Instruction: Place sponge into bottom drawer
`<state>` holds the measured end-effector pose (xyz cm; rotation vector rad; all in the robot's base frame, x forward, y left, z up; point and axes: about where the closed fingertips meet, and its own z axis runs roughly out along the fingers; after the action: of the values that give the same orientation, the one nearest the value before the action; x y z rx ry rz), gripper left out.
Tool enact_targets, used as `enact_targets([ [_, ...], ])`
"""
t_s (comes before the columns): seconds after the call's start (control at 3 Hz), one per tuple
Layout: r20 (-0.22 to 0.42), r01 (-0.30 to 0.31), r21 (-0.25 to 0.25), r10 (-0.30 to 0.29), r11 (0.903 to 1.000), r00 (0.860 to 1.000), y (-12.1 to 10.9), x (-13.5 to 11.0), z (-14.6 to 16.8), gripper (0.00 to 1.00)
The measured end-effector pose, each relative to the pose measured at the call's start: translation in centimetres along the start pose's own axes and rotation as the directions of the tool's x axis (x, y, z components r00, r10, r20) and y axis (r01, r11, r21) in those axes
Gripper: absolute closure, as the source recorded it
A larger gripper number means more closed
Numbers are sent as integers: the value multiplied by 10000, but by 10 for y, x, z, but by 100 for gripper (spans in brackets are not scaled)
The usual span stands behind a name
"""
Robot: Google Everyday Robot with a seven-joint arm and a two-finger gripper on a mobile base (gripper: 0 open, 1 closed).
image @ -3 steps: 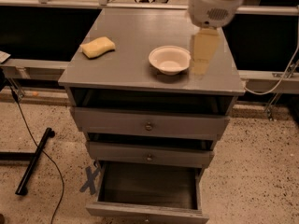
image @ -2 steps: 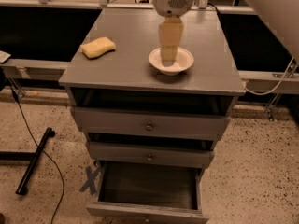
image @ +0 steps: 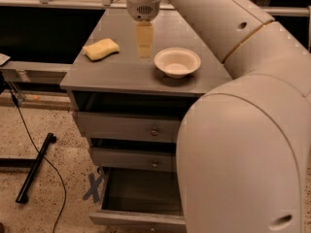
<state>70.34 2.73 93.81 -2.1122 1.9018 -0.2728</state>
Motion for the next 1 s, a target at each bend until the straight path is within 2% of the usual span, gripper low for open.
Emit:
enact_targets([
  [0.33, 81, 28, 125, -29, 9999, 10000, -4, -4, 3, 0],
  [0.67, -218, 350, 285, -344, 9990, 9992, -11, -5, 5, 0],
  [1.0, -441, 1068, 727, -1038, 9916, 9936, -36, -14, 13, 0],
])
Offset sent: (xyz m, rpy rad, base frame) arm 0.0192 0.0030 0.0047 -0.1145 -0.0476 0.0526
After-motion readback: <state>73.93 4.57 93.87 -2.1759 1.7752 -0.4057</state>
